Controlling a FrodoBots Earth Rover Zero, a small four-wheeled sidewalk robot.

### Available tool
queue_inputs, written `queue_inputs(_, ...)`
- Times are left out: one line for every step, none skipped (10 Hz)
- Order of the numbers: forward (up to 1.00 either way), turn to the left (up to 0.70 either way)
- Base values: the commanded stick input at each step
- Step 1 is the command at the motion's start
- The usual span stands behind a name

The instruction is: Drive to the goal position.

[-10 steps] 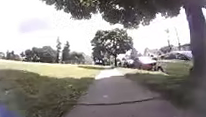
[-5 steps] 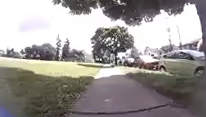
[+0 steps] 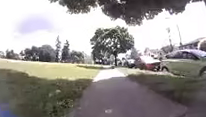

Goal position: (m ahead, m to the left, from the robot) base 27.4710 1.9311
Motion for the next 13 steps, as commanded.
queue_inputs(0.7, 0.0)
queue_inputs(0.7, 0.0)
queue_inputs(0.7, 0.0)
queue_inputs(0.7, 0.0)
queue_inputs(0.7, 0.0)
queue_inputs(0.7, 0.0)
queue_inputs(0.7, 0.0)
queue_inputs(0.7, 0.0)
queue_inputs(0.7, 0.0)
queue_inputs(0.7, 0.0)
queue_inputs(0.7, 0.0)
queue_inputs(0.7, 0.0)
queue_inputs(0.7, 0.0)
